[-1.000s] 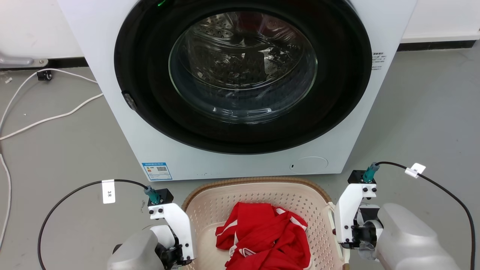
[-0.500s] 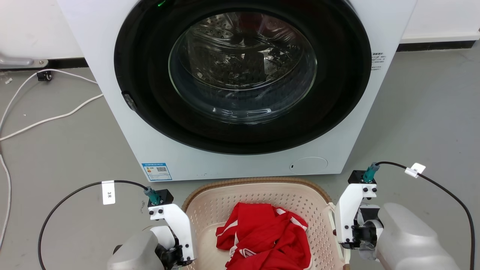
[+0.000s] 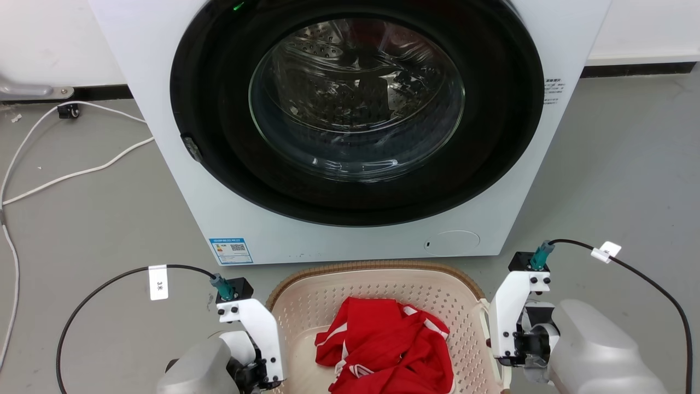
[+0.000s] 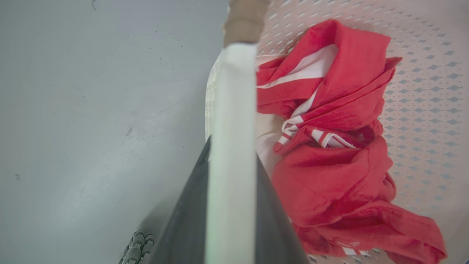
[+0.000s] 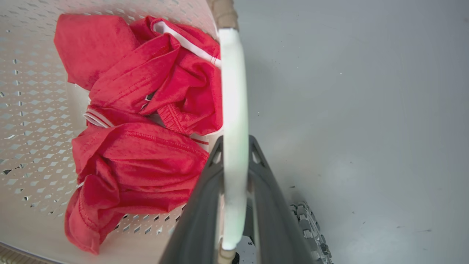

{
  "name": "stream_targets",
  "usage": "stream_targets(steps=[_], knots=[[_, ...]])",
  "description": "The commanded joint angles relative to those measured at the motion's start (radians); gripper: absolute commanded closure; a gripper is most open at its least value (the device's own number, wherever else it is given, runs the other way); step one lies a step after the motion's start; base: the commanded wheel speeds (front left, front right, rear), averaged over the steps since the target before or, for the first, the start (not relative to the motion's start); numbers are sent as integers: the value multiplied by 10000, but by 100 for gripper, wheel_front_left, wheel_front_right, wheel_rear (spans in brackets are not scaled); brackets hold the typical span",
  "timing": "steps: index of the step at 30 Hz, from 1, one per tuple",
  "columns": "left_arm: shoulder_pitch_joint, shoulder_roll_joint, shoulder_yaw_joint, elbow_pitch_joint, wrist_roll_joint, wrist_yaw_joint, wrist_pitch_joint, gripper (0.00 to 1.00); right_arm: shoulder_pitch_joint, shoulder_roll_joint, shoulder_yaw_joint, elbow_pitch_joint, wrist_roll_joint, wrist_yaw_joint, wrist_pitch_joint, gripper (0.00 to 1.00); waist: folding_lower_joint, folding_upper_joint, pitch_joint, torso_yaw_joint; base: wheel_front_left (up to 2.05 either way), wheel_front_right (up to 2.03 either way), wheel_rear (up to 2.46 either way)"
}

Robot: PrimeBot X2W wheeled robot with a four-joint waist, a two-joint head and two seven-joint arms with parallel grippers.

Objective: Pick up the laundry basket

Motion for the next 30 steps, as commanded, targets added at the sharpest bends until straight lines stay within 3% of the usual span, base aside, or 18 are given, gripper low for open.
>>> stream_targets(steps=[1,30], knots=[[115,-86,-30,-71,-49,-135,-22,100,108,85,-34,-37,-86,29,37,100,0,0,-12,2,0,0,0],[196,-10,-468,-108,-478,-135,-174,100,217,187,-589,-36,-573,29,127,100,0,0,-43,-29,0,0,0]])
